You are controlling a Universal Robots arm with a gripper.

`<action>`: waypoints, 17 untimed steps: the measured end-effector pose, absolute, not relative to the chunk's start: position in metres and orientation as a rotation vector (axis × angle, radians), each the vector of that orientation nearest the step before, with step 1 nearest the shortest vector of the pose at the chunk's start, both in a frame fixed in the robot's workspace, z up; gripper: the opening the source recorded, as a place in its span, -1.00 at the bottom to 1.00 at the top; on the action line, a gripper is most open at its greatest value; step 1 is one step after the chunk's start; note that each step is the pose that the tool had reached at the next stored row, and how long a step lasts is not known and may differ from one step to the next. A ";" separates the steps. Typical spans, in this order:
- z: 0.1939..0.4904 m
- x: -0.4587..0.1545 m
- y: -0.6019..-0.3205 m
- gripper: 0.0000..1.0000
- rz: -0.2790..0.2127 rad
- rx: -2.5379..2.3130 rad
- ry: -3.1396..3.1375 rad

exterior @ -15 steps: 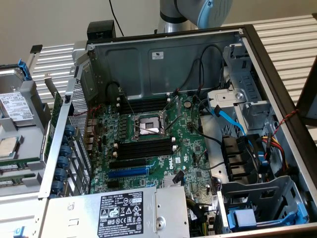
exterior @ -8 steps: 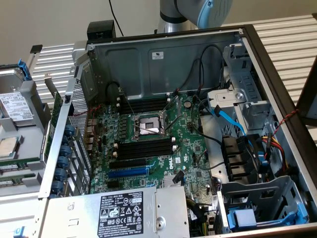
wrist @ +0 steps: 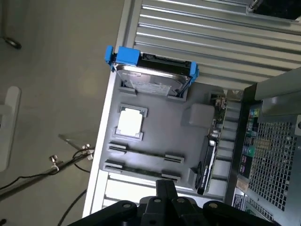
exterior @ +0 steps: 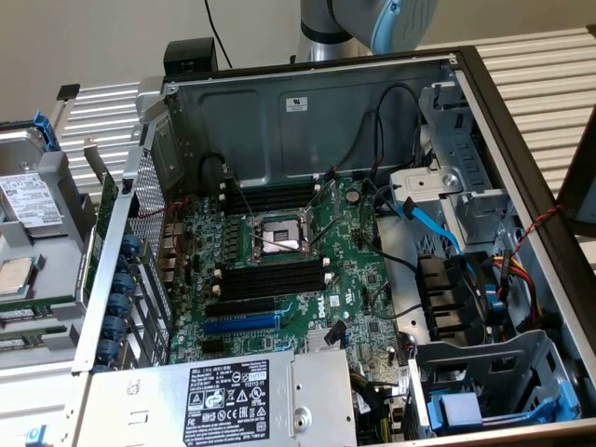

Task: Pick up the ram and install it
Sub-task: 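Pick up the ram and move it above insertion slot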

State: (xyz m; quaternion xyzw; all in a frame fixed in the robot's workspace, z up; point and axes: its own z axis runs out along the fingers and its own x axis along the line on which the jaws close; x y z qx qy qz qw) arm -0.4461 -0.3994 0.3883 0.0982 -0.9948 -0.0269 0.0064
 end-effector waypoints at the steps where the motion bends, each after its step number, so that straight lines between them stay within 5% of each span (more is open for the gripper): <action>1: 0.388 -0.446 -0.399 -0.79 -0.084 0.333 -3.110; 17: 0.387 -0.446 -0.399 -0.79 -0.080 0.763 -3.017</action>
